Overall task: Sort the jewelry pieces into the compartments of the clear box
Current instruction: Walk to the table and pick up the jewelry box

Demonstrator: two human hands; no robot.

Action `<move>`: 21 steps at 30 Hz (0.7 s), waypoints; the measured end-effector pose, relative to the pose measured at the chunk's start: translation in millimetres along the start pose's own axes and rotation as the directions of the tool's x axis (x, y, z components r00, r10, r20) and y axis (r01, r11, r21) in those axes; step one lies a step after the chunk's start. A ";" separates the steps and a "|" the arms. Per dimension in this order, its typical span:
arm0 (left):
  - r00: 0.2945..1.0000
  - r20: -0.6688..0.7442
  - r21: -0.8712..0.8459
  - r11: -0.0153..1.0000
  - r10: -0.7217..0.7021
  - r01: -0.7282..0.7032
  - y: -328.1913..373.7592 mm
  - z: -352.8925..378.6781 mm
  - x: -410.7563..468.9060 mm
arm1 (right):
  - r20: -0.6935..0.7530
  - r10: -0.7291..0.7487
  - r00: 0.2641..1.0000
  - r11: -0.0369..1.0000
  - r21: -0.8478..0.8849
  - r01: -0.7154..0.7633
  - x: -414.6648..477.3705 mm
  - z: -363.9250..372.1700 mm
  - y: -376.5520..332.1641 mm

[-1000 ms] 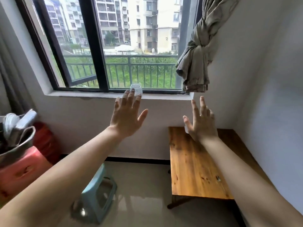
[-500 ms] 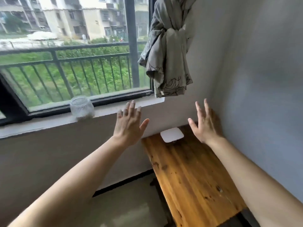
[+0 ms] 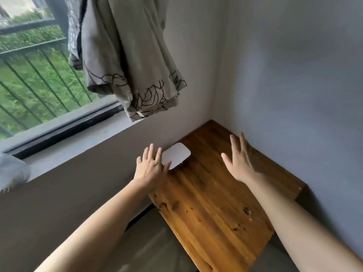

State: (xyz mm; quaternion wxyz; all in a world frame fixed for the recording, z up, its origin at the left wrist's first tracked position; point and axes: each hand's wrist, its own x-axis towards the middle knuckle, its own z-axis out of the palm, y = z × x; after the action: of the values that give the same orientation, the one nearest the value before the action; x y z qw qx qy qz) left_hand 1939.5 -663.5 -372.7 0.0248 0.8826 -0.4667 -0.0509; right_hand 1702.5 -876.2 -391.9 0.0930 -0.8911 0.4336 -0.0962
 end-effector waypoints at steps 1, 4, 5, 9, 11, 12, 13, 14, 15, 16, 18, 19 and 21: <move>1.000 -0.002 -0.004 1.000 0.004 -0.004 0.1 4.5 14.7 | 0.001 -0.011 1.000 1.000 -0.003 0.011 12.2 6.7 2.4; 0.999 0.038 -0.023 1.000 -0.008 0.009 -0.2 22.8 54.2 | 0.052 0.020 0.998 1.000 -0.002 -0.020 39.8 31.8 2.0; 0.997 0.067 -0.053 0.998 -0.039 0.042 0.1 31.7 64.2 | 0.094 0.050 0.994 0.999 0.006 -0.051 43.4 41.6 1.0; 0.976 0.198 -0.120 0.986 -0.090 0.116 0.5 74.5 101.5 | 0.182 0.057 0.982 0.996 0.053 -0.068 55.5 89.0 -0.1; 0.965 0.245 -0.131 0.983 -0.097 0.132 -2.7 99.3 121.2 | 0.208 0.056 0.976 0.993 0.089 -0.076 63.1 115.9 -1.6; 0.960 0.259 -0.143 0.979 -0.106 0.147 -4.8 113.9 129.9 | 0.212 0.076 0.974 0.989 0.108 -0.101 66.2 130.9 -2.7; 0.955 0.272 -0.155 0.975 -0.115 0.161 -6.4 128.8 137.9 | 0.218 0.097 0.971 0.984 0.128 -0.127 70.5 145.7 -4.0; 0.950 0.288 -0.160 0.972 -0.120 0.172 -8.7 143.1 144.0 | 0.235 0.122 0.964 0.975 0.154 -0.161 73.6 160.6 -7.0; 0.946 0.300 -0.165 0.970 -0.124 0.179 -11.7 156.9 149.0 | 0.257 0.146 0.955 0.963 0.182 -0.196 76.2 175.2 -11.4; 0.945 0.296 -0.181 0.964 -0.138 0.197 -14.8 171.4 152.1 | 0.270 0.161 0.949 0.951 0.214 -0.222 79.4 190.5 -15.3; 0.947 0.261 -0.228 0.941 -0.188 0.250 -22.0 198.6 156.6 | 0.286 0.177 0.942 0.918 0.297 -0.263 85.3 221.1 -25.1; 0.944 0.241 -0.252 0.925 -0.223 0.283 -24.8 212.1 158.6 | 0.293 0.186 0.938 0.895 0.344 -0.284 88.4 235.6 -30.3; 0.928 0.213 -0.303 0.883 -0.305 0.359 -29.4 234.9 160.3 | 0.301 0.211 0.930 0.841 0.429 -0.330 94.5 263.6 -41.4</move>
State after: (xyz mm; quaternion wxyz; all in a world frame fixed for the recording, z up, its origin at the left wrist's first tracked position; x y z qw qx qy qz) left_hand 2026.7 -778.5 -619.5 0.1290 0.9253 -0.2930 -0.2035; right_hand 1857.4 -904.1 -627.1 0.3722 -0.7755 0.5044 -0.0753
